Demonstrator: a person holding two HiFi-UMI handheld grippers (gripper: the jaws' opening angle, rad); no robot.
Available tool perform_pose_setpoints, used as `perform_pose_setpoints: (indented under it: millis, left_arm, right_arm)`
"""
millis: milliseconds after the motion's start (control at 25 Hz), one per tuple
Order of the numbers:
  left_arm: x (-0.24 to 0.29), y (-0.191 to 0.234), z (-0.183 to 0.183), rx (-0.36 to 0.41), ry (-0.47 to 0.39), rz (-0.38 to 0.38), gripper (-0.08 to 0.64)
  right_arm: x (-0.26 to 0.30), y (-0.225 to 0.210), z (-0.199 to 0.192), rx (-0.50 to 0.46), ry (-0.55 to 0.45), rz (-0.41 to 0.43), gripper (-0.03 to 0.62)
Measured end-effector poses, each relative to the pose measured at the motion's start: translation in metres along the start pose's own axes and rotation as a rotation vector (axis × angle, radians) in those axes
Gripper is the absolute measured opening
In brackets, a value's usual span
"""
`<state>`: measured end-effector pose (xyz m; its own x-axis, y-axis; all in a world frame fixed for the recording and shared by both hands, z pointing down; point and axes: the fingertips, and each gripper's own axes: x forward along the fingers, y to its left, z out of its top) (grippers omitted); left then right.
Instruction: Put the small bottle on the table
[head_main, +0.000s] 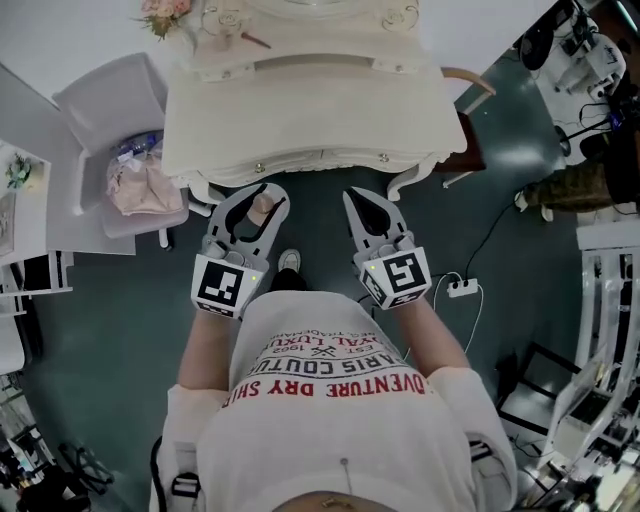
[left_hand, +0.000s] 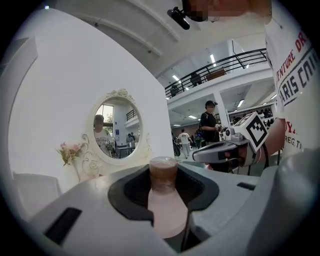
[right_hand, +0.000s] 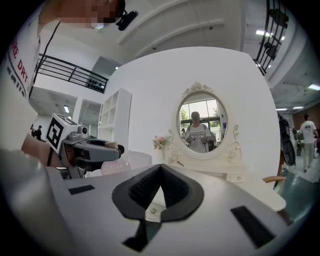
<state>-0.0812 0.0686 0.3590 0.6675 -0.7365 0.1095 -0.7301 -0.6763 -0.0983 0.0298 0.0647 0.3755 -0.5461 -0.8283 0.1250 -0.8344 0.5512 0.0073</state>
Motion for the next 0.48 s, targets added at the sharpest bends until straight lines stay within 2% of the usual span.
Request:
perform_pose_setpoints:
  millis: [240,480]
  left_arm:
    - [0.052,0.077,0.006,0.019,-0.009,-0.030,0.141]
    - [0.095,0.129,-0.001,0.011,0.015,-0.032,0.141]
  right_arm:
    - [0.085,-0.035,0.019,0.006,-0.003,-0.037,-0.002]
    - [0.143,-0.063,0.018,0.034,0.015,-0.052,-0.002]
